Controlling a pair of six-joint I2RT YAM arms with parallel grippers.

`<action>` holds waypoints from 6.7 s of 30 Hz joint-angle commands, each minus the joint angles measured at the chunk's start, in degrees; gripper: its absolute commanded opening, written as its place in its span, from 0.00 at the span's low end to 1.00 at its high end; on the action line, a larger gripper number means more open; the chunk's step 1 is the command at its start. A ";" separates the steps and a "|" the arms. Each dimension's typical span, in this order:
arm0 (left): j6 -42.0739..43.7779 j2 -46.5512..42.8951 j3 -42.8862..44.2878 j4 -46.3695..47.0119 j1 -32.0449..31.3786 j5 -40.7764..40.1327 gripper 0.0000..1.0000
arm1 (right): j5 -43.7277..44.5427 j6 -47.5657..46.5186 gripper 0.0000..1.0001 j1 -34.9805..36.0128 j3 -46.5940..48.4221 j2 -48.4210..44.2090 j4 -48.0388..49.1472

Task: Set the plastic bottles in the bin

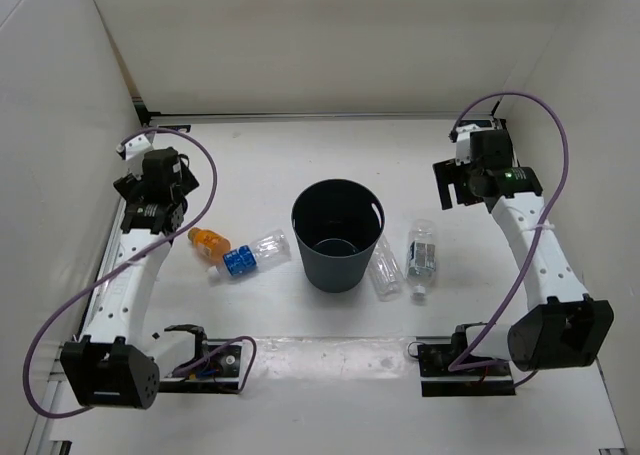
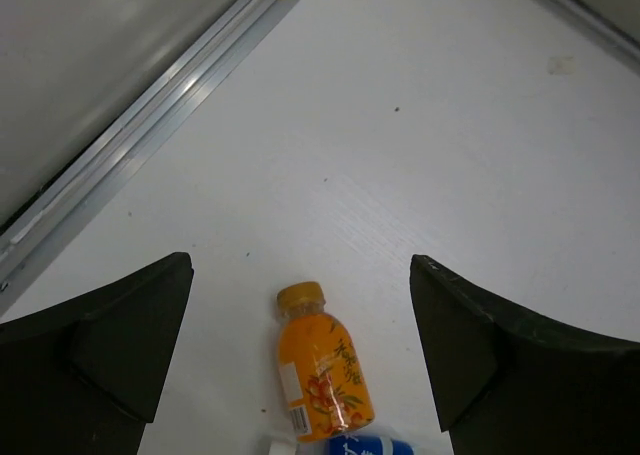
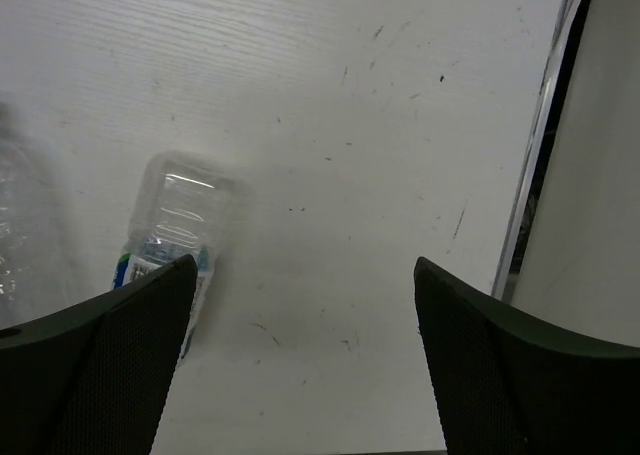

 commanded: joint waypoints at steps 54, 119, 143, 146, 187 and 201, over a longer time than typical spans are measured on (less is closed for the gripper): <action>-15.19 -0.76 -1.63 -23.50 0.63 1.00 1.00 | -17.65 0.91 0.49 -0.13 20.59 44.70 -33.73; -25.55 23.41 7.60 -23.95 0.37 28.42 1.00 | -57.46 -7.87 0.90 6.47 32.47 15.08 16.19; -27.67 40.12 16.64 -25.79 2.04 28.33 0.60 | -54.74 -10.33 0.90 0.93 31.51 11.21 2.92; -27.67 37.32 19.53 -27.72 2.65 28.25 0.49 | -52.29 -9.46 0.90 0.67 30.90 11.30 3.09; 33.58 8.74 22.62 -1.80 -59.22 -5.21 1.00 | -55.73 -32.32 0.90 -0.51 9.62 18.05 -18.35; -5.85 -2.42 17.97 -30.70 -44.56 -18.43 1.00 | -48.68 -7.72 0.90 10.15 7.78 28.08 -7.46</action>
